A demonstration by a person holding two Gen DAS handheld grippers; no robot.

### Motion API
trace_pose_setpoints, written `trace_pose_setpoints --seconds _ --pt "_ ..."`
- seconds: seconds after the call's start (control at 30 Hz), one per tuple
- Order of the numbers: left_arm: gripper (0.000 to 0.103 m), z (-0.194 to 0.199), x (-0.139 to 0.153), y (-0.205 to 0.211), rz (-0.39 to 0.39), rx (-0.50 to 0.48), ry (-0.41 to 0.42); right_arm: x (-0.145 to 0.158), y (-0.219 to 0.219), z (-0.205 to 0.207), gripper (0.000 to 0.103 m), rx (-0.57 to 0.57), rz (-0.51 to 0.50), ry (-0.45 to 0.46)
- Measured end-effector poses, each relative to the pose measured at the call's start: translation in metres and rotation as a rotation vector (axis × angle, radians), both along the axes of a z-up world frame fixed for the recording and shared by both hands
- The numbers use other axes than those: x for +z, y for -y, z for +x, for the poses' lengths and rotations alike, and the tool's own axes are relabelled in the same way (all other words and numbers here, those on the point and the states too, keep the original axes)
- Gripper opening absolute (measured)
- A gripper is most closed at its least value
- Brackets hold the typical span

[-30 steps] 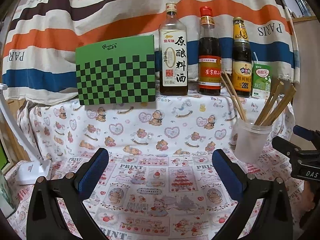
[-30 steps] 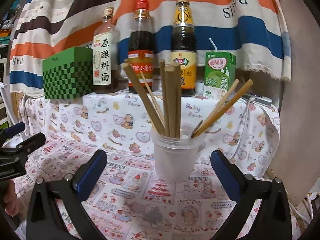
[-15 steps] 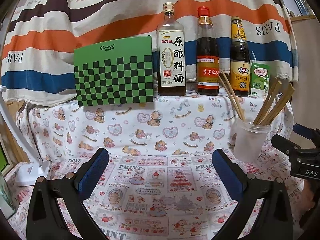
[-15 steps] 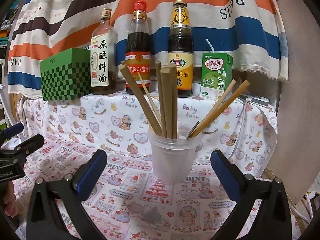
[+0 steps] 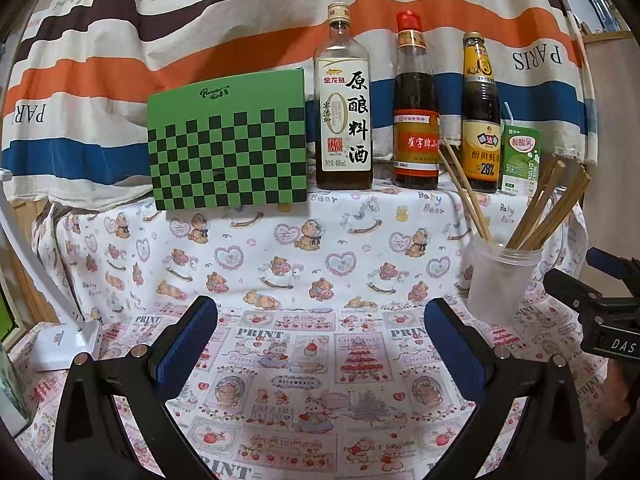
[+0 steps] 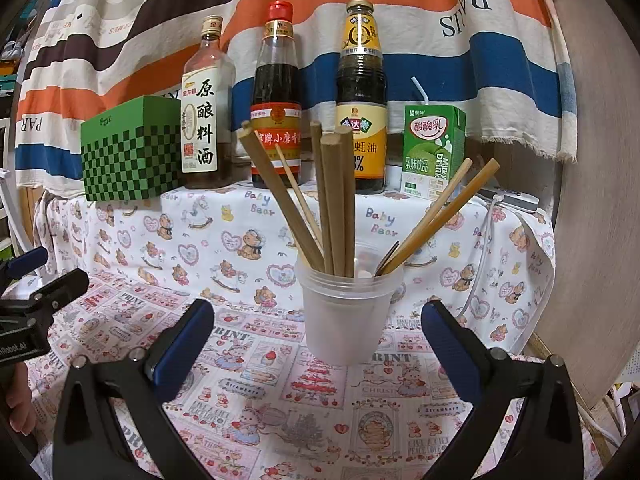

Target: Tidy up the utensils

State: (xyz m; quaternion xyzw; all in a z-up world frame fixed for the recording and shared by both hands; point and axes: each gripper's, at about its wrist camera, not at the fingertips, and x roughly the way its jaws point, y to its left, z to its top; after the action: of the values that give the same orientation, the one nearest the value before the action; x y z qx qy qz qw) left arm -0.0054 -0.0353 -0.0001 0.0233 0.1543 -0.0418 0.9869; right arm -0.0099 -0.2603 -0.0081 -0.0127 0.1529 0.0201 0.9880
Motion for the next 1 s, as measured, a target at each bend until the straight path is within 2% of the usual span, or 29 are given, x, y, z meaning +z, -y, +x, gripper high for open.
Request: trace_pose_setpoints --seconds 1.0 --pt "0.103 -0.0006 0.0007 -0.0007 0.001 0.001 0.004 0.0002 -0.0007 -0.0002 0.103 0.000 -0.001 -0.001"
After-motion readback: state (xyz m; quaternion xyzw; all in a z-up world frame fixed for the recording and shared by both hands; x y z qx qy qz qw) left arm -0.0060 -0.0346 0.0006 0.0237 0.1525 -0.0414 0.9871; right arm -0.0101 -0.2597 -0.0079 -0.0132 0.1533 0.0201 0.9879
